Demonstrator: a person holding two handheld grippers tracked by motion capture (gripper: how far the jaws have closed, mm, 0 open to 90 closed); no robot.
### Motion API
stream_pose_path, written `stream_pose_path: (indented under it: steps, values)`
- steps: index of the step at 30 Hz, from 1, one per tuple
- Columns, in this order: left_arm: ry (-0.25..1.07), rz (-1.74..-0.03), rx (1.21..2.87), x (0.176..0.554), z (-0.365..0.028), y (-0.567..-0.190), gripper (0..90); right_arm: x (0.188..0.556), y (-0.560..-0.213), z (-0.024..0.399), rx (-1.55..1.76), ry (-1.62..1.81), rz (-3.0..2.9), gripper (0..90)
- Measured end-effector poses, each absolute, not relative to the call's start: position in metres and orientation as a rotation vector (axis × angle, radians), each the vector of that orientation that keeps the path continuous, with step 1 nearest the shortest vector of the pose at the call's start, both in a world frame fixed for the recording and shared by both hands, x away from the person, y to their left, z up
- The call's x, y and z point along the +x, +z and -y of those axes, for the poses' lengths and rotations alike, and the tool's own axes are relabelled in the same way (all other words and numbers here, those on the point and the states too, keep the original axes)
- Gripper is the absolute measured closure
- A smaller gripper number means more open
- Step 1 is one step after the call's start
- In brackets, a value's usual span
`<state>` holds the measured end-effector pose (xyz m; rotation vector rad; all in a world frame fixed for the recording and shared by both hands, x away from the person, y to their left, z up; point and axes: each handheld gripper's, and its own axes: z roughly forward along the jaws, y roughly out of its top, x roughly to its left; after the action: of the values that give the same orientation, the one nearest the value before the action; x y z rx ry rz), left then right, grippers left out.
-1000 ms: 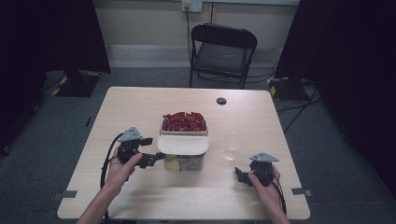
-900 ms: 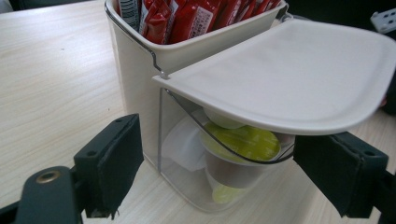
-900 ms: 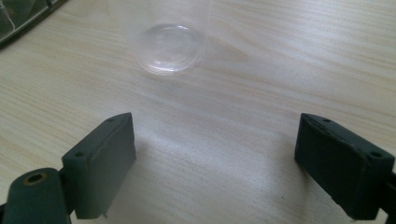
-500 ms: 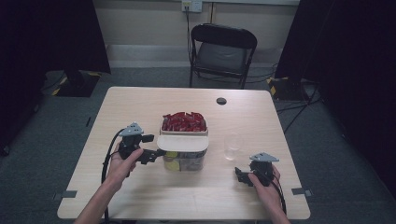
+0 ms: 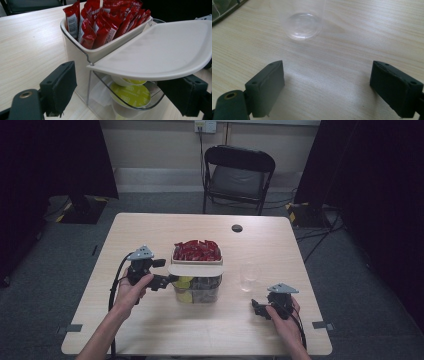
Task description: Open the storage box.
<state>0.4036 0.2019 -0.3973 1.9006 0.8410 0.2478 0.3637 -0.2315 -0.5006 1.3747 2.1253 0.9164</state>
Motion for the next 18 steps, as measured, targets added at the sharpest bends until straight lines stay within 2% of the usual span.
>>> stream_pose_path:
  steps: [18]
  values:
    - [0.249, -0.831, 1.905, 0.4114, -0.1986, -0.389, 15.3, 0.3636, -0.5006, 0.2314, 1.376, 0.917, -2.125, 11.7]
